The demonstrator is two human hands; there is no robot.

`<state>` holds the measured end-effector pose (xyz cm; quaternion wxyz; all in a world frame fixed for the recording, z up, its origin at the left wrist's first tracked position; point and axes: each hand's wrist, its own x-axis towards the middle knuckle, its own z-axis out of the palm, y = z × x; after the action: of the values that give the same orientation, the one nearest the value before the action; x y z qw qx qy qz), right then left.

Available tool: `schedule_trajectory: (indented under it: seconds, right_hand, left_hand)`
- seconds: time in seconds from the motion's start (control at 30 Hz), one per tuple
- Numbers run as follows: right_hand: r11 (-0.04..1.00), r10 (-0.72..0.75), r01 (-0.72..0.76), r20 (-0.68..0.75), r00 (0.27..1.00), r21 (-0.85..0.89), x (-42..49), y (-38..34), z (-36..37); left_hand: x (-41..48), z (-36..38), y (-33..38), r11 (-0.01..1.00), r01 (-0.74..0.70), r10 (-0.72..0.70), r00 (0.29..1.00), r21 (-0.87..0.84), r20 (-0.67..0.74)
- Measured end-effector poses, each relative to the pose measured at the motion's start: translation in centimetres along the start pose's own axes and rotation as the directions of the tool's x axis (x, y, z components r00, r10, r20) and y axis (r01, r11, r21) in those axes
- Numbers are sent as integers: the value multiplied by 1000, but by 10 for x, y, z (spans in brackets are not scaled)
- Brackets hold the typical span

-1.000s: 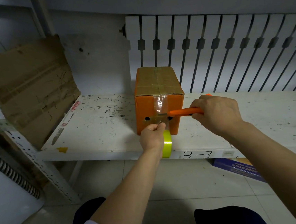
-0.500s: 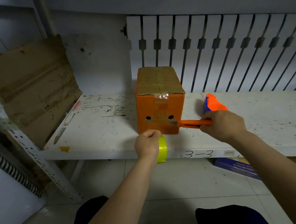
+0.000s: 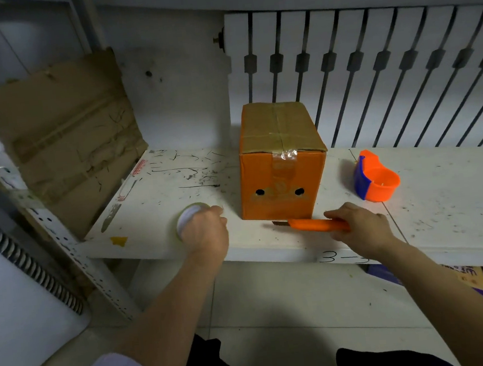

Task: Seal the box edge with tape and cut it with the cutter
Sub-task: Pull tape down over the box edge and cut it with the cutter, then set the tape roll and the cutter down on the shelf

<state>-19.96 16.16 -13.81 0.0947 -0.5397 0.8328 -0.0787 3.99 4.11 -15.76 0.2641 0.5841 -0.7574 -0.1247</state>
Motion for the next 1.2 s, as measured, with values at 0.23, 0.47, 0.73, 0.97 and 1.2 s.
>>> schedule_trajectory:
  seconds: [0.23, 0.47, 0.73, 0.97, 1.2]
  right_hand:
    - [998, -25, 25, 6, 1000, 56, 23, -6, 35]
    - [992, 42, -38, -31, 999, 118, 37, -7, 60]
    - [989, 54, -45, -59, 997, 141, 34, -9, 58]
    - [954, 122, -42, -257, 959, 298, 25, -10, 49]
    - [952, 130, -39, -285, 950, 303, 23, -17, 42]
  left_hand:
    - [26, 16, -11, 974, -154, 140, 986, 167, 92]
    - [36, 37, -20, 957, -193, 178, 980, 216, 90]
    - [43, 51, -24, 919, -201, 121, 962, 338, 244]
    - [46, 40, -17, 954, -125, 63, 972, 272, 226]
    - [36, 31, -17, 972, -127, 89, 978, 196, 191]
